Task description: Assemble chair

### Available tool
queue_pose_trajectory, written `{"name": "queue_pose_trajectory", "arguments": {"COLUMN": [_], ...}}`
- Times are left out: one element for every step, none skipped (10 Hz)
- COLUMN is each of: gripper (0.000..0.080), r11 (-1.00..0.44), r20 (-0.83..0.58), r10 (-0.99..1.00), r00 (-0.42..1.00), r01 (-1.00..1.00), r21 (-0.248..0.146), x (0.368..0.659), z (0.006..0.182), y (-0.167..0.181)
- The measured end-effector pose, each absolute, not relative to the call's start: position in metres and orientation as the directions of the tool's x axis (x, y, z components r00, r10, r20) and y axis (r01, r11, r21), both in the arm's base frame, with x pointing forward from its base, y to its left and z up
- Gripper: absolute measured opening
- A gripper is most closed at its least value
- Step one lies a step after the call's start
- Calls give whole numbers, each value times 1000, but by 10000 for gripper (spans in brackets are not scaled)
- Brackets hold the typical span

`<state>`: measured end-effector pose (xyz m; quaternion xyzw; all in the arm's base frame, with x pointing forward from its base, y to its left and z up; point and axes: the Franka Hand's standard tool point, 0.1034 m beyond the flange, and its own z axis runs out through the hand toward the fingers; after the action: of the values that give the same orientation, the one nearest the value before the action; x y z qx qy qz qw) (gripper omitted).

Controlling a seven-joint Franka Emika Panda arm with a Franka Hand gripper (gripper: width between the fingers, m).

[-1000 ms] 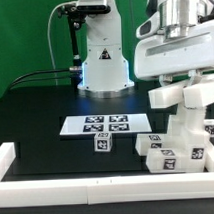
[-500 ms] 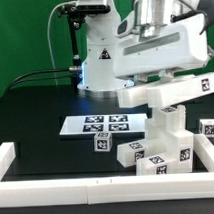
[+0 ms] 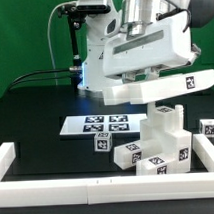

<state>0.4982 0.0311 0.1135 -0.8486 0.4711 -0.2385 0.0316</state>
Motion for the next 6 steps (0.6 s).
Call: {"name": "queue_pose_trajectory", "arguments": {"gripper": [284,284,284,284,284,284], "r11": [-536,-513,-490,-481,-473,-465], "r20": [345,330,321,315,299,285], "r10": [-829,-845,-858,-863,-870,-876], "r00": [439,421,400,394,392,389], "r01": [-799,-813,-826,-832,-835,-838], "r21": [-272,-277,-278,-276,-281,-285], "x": [499,503,505,507,507,506], "z": [114,116,115,112,111,110], "y": [25,17,13,15,26,37]}}
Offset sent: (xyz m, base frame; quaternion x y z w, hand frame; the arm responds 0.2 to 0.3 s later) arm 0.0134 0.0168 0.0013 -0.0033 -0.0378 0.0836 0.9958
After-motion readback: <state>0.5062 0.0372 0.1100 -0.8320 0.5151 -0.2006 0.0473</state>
